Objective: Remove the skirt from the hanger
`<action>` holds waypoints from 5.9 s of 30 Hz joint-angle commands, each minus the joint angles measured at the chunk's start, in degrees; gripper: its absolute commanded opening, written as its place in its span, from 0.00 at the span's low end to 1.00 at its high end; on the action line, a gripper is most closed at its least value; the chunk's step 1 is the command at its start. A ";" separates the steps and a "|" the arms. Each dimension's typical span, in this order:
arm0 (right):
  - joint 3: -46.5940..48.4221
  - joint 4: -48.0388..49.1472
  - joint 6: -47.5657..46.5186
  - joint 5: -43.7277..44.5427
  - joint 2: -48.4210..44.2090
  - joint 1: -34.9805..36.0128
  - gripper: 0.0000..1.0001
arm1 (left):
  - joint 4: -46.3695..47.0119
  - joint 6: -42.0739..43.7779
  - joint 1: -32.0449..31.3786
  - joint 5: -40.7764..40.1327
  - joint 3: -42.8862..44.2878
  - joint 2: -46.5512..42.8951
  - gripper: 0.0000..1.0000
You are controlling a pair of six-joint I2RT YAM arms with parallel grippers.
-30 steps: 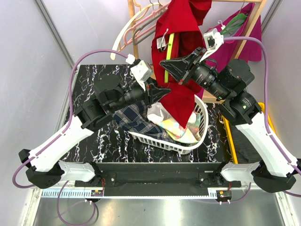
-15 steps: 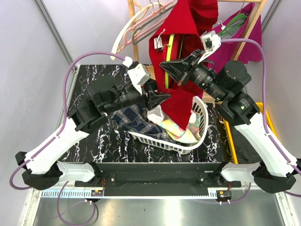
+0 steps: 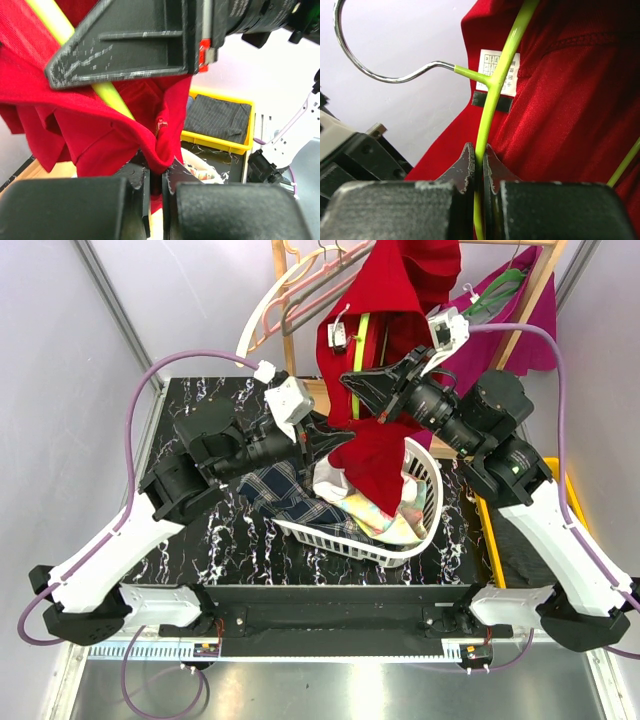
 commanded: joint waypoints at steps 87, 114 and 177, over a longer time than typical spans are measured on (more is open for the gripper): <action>-7.33 -19.76 19.86 -33.92 -18.69 0.80 0.00 | 2.02 34.32 -0.51 -2.71 -4.91 -6.59 0.99; -4.35 -25.23 22.93 -40.07 -18.96 0.72 0.00 | -16.17 -0.18 34.29 49.46 43.61 18.98 0.84; -10.58 -25.57 27.32 -40.25 -24.31 0.81 0.00 | 21.35 -26.65 48.17 53.72 46.60 29.71 0.00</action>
